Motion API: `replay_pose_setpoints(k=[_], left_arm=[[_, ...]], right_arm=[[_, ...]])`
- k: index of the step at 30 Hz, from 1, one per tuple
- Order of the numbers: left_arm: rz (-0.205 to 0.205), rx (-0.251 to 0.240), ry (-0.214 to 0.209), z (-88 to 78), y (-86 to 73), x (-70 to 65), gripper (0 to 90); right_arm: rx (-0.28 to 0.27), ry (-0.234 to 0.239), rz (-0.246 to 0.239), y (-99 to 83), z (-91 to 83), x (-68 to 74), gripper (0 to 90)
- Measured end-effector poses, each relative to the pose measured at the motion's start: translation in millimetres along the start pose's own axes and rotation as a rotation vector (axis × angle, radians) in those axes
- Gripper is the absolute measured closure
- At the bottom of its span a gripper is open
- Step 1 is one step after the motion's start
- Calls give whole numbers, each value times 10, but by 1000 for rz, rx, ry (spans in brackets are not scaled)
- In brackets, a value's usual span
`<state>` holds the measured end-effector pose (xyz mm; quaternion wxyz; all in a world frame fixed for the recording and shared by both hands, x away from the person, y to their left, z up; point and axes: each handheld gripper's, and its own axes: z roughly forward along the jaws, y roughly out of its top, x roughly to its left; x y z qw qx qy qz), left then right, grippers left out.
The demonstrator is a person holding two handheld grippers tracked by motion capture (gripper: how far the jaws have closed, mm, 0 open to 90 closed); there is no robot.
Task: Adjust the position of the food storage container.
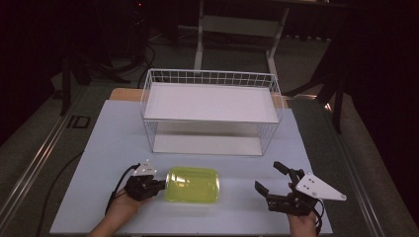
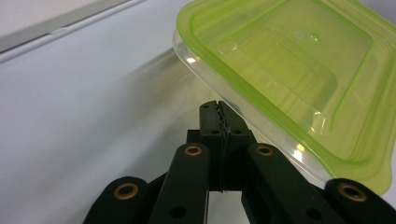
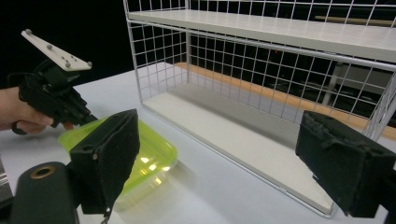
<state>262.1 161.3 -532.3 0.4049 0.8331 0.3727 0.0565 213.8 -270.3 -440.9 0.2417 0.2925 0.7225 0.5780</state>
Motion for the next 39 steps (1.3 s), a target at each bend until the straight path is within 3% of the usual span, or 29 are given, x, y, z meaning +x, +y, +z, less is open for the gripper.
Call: replay_pose_setpoints(k=[14,23,39], left_arm=[[41,33,-66,320,161,-188,900],[35,35,-109,467,254,-268,900],[49,39,-158,465,216,-395,900]], right_arm=[[1,-3,-4,-6,-2,-19,135],[4,-7,-12,-9,-12,-22,135],[10,-6,-13,-14,-5,-18,135]])
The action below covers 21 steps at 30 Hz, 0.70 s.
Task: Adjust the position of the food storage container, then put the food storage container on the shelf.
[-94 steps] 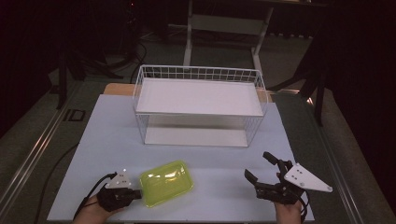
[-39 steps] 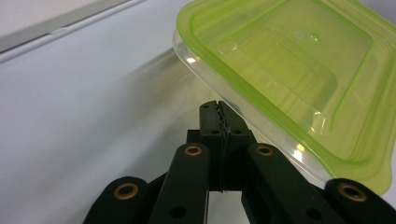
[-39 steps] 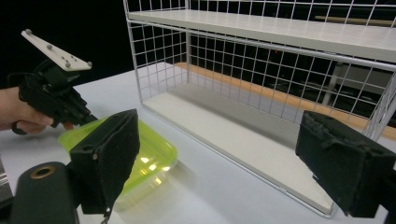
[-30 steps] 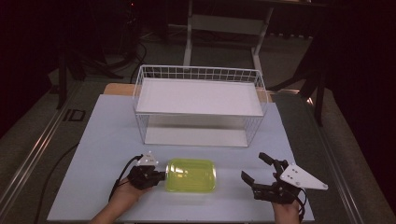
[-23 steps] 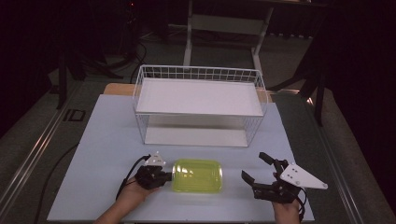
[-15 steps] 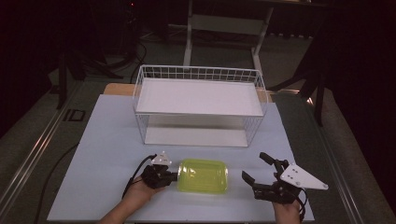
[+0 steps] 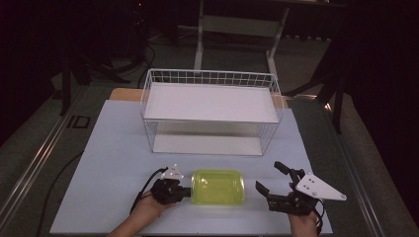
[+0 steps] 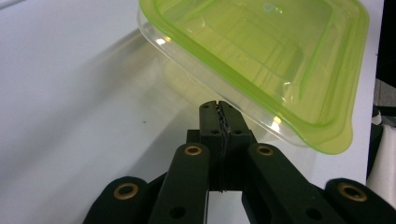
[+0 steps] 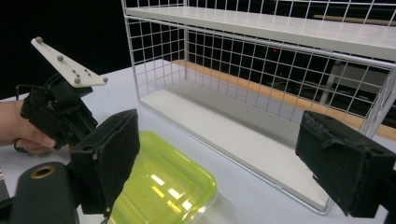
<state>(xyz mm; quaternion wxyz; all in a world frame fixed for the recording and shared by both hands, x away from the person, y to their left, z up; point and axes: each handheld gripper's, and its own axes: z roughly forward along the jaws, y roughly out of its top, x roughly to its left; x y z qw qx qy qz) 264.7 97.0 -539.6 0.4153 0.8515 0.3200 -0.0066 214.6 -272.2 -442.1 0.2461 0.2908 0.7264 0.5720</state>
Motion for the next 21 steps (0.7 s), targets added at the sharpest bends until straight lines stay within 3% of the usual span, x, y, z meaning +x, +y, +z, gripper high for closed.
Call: replay_pose_setpoints(k=[6,8,10,12,15,17,18,19,21], left_arm=[[-3,-6,16,0,13,17,899],[4,-10,32,-58,13,35,845],[2,-44,51,-154,5,54,753],[15,-80,77,-255,-2,57,583],[-4,-154,85,-422,14,42,388],[20,-190,85,-522,27,15,328],[35,-203,87,-563,37,0,235],[30,-210,92,-595,51,-12,181],[20,-230,81,-641,76,-28,159]], right_arm=[[3,2,1,-4,0,0,135],[8,0,-2,-11,3,-2,135],[21,3,-5,-13,10,-1,139],[37,10,3,-13,18,7,138],[42,16,-21,-17,32,40,131],[49,7,-47,-14,36,79,128],[59,13,-50,-13,40,99,128],[66,10,-51,-12,45,114,128],[76,-4,-55,-14,54,127,127]])
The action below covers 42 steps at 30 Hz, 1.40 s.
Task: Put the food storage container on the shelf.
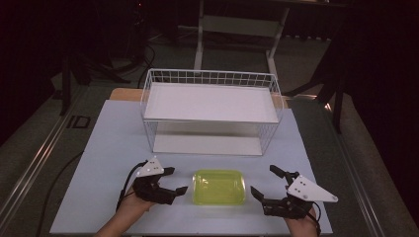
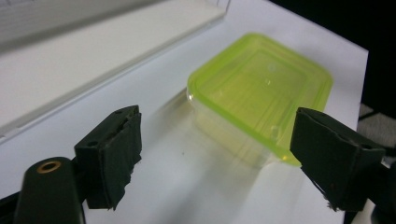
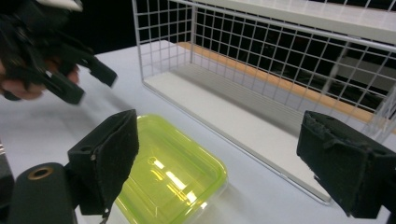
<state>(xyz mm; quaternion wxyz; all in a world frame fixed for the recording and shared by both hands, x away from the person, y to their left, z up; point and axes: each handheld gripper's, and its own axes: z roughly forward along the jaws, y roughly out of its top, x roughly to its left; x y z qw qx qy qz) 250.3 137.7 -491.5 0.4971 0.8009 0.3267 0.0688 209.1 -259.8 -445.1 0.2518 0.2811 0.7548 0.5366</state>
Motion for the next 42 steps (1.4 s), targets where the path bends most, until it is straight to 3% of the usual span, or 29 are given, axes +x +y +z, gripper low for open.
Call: replay_pose_setpoints(k=[3,4,9,11,13,17,20,22,24,28,31,33,34,36,38,39,42], left_arm=[[-8,-3,3,-11,64,-52,121],[-14,2,4,-3,86,-69,76],[-26,-1,-9,39,162,-130,26],[-19,6,-12,71,186,-152,26],[-26,11,-3,106,201,-165,26],[-80,28,0,199,202,-157,26],[-105,46,-8,281,198,-139,27],[-150,65,-17,330,203,-123,27],[-183,77,0,372,196,-117,27],[-283,104,-25,447,163,-92,27],[-320,121,-43,497,123,-85,28],[-331,141,-7,526,109,-93,28],[-353,140,-30,537,94,-78,47],[-384,149,-33,556,80,-65,73],[-407,157,-6,565,71,-54,174],[-421,167,-11,573,61,-42,188],[-444,188,-35,590,27,-24,384]], right_arm=[[22,-13,3,5,19,0,129],[34,-10,9,10,27,-7,144],[70,22,45,13,84,-24,144],[123,94,87,17,160,-47,173],[139,104,95,18,206,-58,169],[171,92,119,33,283,-83,128],[192,100,166,25,349,-133,125],[229,85,208,2,429,-175,119],[255,73,251,-27,494,-200,118],[321,103,384,-120,615,-254,142],[373,113,449,-196,670,-289,211],[412,136,525,-272,714,-332,220],[421,144,547,-294,728,-342,234],[454,161,607,-350,758,-359,292],[480,177,643,-386,783,-358,334],[497,182,668,-406,797,-357,363],[541,204,753,-464,831,-368,462]])
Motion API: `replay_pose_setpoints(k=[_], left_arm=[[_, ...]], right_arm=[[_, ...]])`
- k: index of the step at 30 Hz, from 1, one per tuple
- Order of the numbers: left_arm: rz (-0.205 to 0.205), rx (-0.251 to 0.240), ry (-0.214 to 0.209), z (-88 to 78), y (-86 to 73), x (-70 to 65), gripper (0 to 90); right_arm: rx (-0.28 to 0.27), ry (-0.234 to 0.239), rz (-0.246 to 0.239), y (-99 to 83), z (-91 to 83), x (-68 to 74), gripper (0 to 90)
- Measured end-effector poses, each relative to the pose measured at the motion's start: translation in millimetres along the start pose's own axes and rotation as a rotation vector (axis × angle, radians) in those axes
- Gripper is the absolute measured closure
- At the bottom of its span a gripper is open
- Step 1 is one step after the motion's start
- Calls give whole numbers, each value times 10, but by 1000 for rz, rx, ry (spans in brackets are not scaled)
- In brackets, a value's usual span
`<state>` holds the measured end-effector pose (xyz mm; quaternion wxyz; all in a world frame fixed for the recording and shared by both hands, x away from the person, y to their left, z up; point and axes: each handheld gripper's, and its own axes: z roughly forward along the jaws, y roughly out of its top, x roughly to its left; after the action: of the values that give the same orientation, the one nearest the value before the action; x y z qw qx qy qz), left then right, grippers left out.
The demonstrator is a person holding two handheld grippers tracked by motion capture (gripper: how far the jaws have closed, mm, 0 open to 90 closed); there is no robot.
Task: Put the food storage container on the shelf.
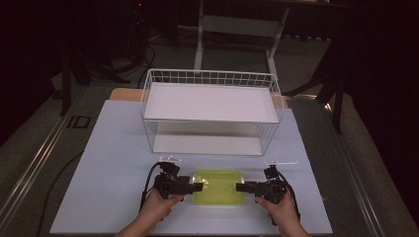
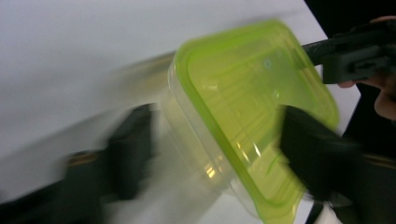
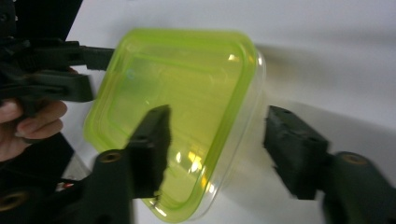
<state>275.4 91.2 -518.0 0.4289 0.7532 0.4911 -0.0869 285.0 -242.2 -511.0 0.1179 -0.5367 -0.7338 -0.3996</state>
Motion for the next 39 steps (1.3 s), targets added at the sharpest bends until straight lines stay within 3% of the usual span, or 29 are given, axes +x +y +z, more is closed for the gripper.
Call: replay_pose_setpoints(k=[1,4,6,9,20,24,29,32,35,39], left_arm=[[-15,11,-31,7,-6,24,448],[-30,31,-27,33,-23,47,578],[-64,32,-59,41,-31,70,627],[-64,25,-45,41,-23,42,681],[-62,-3,-13,-7,-78,-56,731],[-38,-9,-3,-21,-95,-80,735],[-67,-19,4,-33,-109,-113,749],[-65,-25,33,-62,-121,-174,767],[-60,-39,66,-94,-124,-236,791],[-76,-55,65,-140,-87,-232,796]], right_arm=[[4,-10,4,-5,6,-7,487],[22,-15,35,-19,19,-36,597],[34,-3,46,-27,26,-48,626],[28,-2,42,-28,8,-25,718],[18,-22,32,-89,-36,58,754],[15,-14,32,-107,-46,62,762],[12,-6,43,-127,-56,67,772],[13,-1,55,-137,-66,76,786],[2,-12,35,-140,-85,120,794],[-9,-7,27,-97,-97,156,795]])
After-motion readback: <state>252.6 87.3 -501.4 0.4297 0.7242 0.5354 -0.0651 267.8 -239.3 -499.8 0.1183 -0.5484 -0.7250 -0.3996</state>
